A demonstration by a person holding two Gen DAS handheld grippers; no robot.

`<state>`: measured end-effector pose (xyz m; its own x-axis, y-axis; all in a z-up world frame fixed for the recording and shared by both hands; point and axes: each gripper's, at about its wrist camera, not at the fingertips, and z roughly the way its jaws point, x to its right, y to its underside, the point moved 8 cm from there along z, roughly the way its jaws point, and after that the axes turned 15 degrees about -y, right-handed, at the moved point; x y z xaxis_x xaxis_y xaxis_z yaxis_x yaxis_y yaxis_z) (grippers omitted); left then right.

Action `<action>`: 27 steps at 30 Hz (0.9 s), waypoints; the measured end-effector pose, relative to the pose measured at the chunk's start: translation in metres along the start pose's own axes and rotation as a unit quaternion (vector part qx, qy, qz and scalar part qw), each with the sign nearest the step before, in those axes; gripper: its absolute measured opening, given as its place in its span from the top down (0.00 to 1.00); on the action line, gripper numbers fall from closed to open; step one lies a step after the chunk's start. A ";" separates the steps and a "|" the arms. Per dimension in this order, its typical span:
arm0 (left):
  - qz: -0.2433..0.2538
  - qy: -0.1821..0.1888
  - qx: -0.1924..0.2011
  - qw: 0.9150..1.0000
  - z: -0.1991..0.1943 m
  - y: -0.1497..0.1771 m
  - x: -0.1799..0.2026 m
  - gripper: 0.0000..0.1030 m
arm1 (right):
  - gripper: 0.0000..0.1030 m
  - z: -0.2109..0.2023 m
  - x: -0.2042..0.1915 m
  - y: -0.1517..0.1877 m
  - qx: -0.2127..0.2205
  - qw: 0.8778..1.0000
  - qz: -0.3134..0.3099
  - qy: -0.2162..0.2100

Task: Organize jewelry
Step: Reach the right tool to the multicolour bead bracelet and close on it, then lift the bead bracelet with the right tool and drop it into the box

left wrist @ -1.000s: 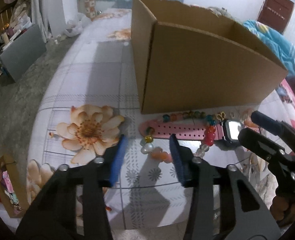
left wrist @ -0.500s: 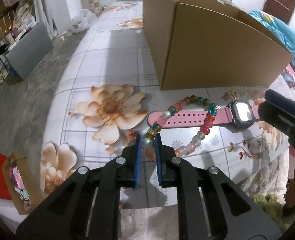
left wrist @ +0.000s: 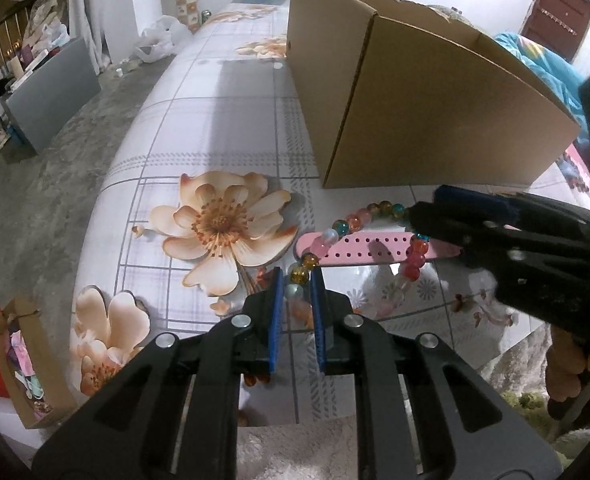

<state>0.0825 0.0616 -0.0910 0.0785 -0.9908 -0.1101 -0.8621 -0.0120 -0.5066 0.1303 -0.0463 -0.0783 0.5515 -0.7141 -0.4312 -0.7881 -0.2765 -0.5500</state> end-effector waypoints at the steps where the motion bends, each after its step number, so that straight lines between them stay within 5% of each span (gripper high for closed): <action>1: -0.001 0.002 0.000 1.000 0.000 0.000 0.000 0.87 | 0.71 0.004 -0.001 0.000 -0.008 1.000 -0.005 0.004; 16: -0.003 0.008 0.010 1.000 0.003 -0.007 0.001 0.89 | 0.91 0.016 -0.004 0.001 -0.058 0.995 -0.052 0.055; 27: -0.006 0.032 0.052 0.998 -0.029 -0.015 0.003 0.92 | 0.91 -0.017 -0.011 0.000 -0.008 0.999 -0.042 0.018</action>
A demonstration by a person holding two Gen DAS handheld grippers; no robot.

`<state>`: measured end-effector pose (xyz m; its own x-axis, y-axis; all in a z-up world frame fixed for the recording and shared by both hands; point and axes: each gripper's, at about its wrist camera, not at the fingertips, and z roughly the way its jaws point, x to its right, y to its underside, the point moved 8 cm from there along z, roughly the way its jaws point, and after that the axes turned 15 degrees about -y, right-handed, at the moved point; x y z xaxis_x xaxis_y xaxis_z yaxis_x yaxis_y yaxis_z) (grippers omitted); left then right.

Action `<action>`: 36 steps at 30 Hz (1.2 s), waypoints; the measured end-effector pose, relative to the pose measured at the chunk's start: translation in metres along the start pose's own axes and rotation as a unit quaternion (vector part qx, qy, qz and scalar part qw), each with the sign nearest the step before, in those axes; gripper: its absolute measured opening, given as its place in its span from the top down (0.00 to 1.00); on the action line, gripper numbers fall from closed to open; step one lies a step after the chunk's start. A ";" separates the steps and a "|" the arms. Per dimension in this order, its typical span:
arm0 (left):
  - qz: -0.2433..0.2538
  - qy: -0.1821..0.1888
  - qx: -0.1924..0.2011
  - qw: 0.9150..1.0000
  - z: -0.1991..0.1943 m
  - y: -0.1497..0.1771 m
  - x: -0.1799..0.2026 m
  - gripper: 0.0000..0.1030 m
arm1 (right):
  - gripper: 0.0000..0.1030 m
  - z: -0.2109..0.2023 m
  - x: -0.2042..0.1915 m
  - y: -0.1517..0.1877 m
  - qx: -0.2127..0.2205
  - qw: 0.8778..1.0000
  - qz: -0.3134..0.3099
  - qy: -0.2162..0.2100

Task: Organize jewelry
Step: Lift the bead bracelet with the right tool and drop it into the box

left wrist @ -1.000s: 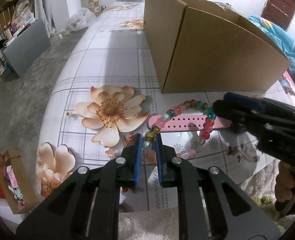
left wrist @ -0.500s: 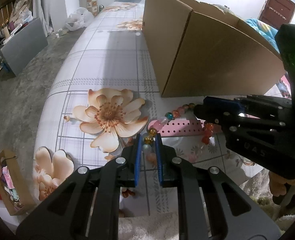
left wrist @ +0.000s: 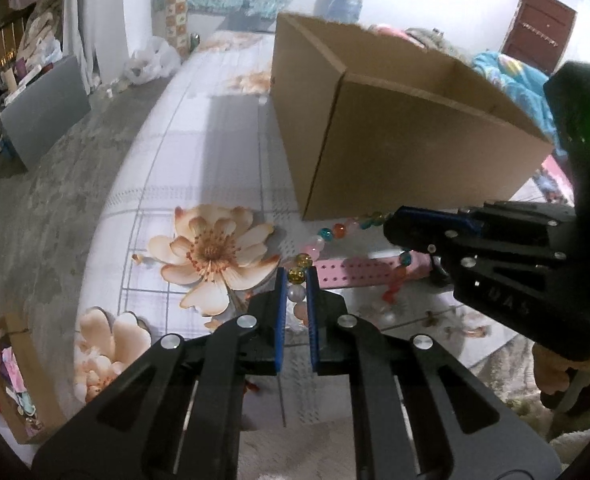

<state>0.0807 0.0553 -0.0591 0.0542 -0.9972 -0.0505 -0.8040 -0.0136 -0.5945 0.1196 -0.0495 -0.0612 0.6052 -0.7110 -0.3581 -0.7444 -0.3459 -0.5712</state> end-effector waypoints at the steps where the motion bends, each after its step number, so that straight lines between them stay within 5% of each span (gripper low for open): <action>1: -0.003 0.008 0.004 1.000 -0.006 -0.002 0.001 0.92 | 0.91 -0.007 -0.002 0.000 0.008 1.000 0.000 -0.001; 10: -0.009 0.049 0.092 0.995 -0.082 -0.038 0.008 0.92 | 0.91 -0.093 -0.028 -0.033 0.099 0.995 -0.027 -0.015; 17: 0.030 0.059 0.171 0.983 -0.124 -0.121 0.033 0.92 | 0.91 -0.149 -0.023 -0.102 0.156 0.985 -0.065 -0.017; 22: 0.062 0.030 0.154 0.986 -0.089 -0.176 0.057 0.92 | 0.91 -0.134 0.033 -0.158 0.123 0.992 -0.036 -0.014; 25: 0.078 0.023 0.102 0.991 -0.046 -0.198 0.073 0.92 | 0.91 -0.104 0.061 -0.176 0.088 0.996 -0.005 -0.025; 30: 0.113 -0.022 0.021 0.993 0.027 -0.202 0.084 0.92 | 0.91 -0.038 0.109 -0.183 0.009 0.997 0.055 -0.054; 36: 0.145 -0.080 -0.051 0.985 0.087 -0.199 0.083 0.92 | 0.90 0.027 0.140 -0.187 -0.069 0.991 0.094 -0.069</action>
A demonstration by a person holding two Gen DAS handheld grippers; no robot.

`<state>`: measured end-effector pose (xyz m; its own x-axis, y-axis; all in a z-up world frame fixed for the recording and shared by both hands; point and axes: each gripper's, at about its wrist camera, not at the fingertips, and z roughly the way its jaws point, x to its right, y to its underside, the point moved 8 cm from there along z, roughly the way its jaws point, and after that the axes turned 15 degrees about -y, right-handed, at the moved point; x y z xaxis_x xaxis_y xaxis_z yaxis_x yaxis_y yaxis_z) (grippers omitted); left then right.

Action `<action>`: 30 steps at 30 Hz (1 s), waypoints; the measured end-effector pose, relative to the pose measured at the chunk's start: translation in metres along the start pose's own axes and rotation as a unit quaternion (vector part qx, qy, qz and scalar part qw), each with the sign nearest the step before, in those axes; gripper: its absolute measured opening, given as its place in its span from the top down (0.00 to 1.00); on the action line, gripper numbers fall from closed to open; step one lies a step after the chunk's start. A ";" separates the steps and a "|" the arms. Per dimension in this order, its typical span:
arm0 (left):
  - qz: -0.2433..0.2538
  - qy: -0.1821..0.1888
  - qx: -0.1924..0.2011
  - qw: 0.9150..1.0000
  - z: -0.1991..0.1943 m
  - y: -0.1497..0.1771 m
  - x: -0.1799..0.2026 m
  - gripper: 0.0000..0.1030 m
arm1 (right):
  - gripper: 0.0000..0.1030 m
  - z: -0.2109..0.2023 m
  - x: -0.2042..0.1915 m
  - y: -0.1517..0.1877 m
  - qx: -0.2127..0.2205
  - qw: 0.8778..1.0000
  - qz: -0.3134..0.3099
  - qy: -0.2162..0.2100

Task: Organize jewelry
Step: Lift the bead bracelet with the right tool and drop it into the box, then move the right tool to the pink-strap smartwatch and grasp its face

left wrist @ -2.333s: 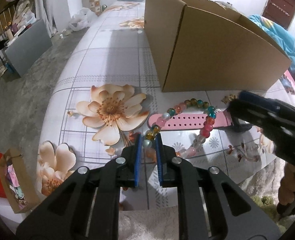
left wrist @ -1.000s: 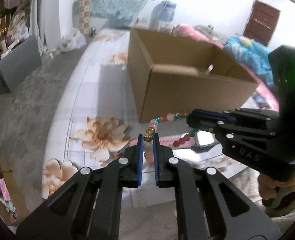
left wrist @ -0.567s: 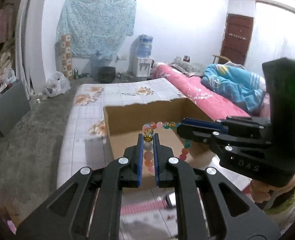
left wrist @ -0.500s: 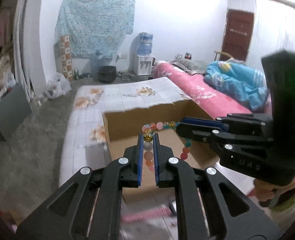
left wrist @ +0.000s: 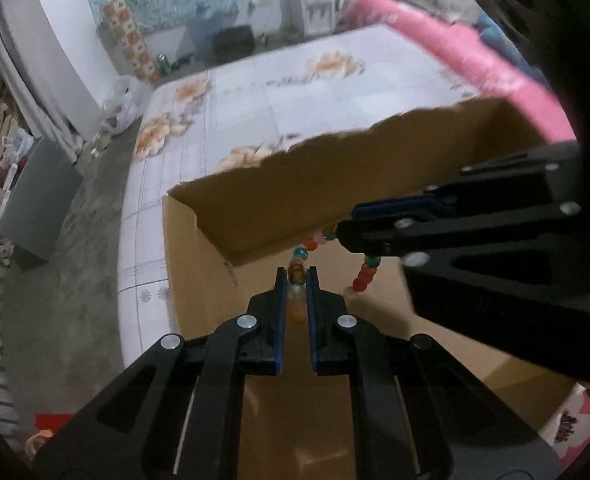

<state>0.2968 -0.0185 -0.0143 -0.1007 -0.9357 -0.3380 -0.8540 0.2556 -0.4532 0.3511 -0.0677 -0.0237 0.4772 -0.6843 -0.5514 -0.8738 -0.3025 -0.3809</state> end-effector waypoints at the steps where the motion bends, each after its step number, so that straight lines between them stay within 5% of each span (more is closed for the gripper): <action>1: 0.001 -0.009 -0.006 1.000 0.004 0.000 -0.002 0.92 | 0.90 0.010 0.006 -0.003 -0.015 1.000 0.009 -0.008; 8: -0.007 -0.024 0.006 1.000 0.001 -0.008 -0.005 0.89 | 0.90 0.029 0.030 -0.016 -0.022 0.998 0.052 -0.024; 15: -0.048 -0.013 0.062 0.997 -0.039 -0.010 -0.025 0.57 | 0.89 -0.012 0.024 -0.021 0.042 0.997 0.053 -0.034; 20: -0.074 -0.021 0.129 0.989 -0.095 0.014 -0.059 0.38 | 0.89 -0.083 -0.012 -0.002 0.122 0.992 -0.005 -0.016; 24: -0.095 -0.016 0.166 0.981 -0.134 0.048 -0.084 0.22 | 0.53 -0.147 -0.058 0.052 0.196 0.977 -0.087 0.023; 30: -0.104 0.002 0.160 0.982 -0.142 0.124 -0.083 0.13 | 0.40 -0.168 -0.100 0.153 0.210 0.965 -0.154 0.037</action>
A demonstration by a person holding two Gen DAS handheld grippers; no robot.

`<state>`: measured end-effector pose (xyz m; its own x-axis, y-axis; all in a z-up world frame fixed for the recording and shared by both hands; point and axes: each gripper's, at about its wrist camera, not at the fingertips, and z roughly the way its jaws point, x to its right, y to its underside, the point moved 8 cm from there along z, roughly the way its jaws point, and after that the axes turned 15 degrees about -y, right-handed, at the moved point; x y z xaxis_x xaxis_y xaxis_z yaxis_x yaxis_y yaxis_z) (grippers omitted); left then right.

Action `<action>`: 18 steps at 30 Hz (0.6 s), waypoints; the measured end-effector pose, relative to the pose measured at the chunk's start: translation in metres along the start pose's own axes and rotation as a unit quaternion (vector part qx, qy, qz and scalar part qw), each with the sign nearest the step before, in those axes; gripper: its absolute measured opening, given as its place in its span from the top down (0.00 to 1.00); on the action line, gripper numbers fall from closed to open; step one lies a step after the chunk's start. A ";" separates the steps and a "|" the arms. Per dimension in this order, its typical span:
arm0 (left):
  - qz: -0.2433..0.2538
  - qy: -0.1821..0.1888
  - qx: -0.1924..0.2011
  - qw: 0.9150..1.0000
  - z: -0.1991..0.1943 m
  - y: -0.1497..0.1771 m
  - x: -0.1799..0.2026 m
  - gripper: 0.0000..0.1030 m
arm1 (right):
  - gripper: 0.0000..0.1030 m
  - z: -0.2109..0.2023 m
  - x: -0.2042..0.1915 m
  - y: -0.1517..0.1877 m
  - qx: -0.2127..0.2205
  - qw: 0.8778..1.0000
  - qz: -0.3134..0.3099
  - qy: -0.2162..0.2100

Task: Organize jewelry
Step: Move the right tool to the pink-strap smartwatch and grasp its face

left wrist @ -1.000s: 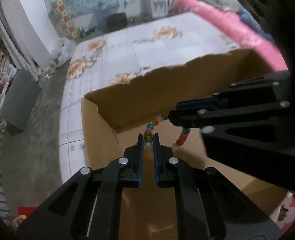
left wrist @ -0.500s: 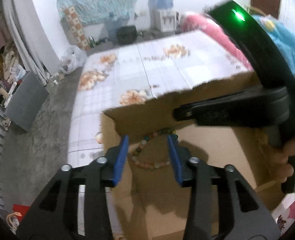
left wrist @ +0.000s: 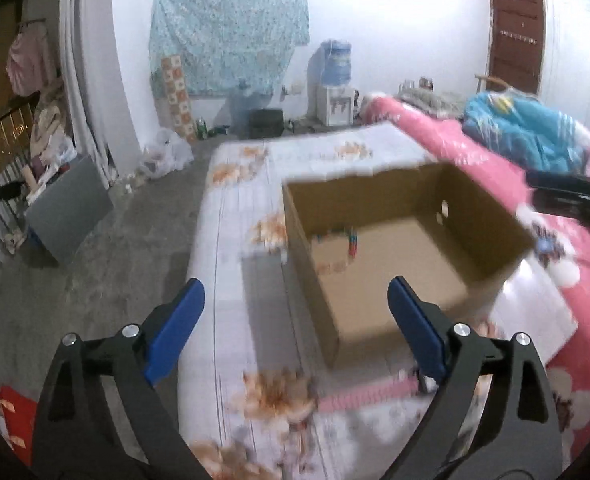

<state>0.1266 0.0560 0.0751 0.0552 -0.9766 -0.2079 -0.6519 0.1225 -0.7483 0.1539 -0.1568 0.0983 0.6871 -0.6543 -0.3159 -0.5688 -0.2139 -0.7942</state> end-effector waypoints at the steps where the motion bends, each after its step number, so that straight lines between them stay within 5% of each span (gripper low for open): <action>1: 0.002 -0.001 -0.010 1.000 0.002 0.018 0.003 0.13 | 0.40 -0.001 -0.006 0.014 -0.006 1.000 0.001 -0.004; 9: 0.035 0.007 -0.106 0.994 0.042 0.131 0.039 0.13 | 0.40 0.070 -0.021 0.128 -0.146 0.989 0.020 -0.003; 18: 0.102 -0.008 -0.083 0.991 0.051 0.156 0.070 0.13 | 0.40 0.114 -0.026 0.135 -0.215 0.974 -0.064 0.015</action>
<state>0.0671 0.0155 -0.0882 -0.0794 -0.9314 -0.3553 -0.7664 0.2849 -0.5757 0.1109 -0.0866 -0.0598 0.7549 -0.6220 -0.2078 -0.6205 -0.5749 -0.5334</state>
